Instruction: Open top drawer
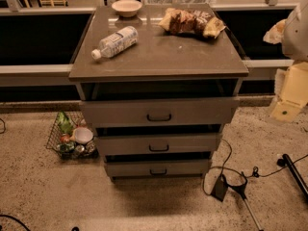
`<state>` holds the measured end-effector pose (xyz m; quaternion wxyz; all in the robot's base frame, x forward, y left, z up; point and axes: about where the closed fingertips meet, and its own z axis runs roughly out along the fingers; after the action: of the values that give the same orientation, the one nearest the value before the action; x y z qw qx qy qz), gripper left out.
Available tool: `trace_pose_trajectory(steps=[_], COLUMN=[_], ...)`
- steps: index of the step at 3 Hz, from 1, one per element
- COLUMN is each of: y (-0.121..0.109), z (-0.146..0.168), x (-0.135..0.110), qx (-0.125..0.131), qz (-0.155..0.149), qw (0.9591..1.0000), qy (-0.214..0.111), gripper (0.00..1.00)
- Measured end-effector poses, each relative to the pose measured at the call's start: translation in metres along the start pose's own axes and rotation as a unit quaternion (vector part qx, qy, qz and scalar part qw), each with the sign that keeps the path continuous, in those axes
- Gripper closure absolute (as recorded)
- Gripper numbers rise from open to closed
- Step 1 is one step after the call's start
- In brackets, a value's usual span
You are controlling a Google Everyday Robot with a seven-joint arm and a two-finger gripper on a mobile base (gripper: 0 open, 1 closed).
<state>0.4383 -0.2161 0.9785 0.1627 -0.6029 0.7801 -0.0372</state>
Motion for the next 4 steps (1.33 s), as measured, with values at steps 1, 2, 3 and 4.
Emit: trace_pose_trajectory(steps=[1,2,3,4], y=[0.001,0.006,0.023,0.046], z=[0.004,0.028,0.088,0.145], x=[0.0,-0.002,-0.012,-0.024], qx=[-0.003,-0.021,-0.07,-0.122], qz=[-0.003,-0.022,-0.049,-0.059], qw=[1.0,0.9994,0.9962,0.9889], qy=[0.002,0.014,-0.016,-0.061], gripper=[0.0,0.0,0.0,0.0])
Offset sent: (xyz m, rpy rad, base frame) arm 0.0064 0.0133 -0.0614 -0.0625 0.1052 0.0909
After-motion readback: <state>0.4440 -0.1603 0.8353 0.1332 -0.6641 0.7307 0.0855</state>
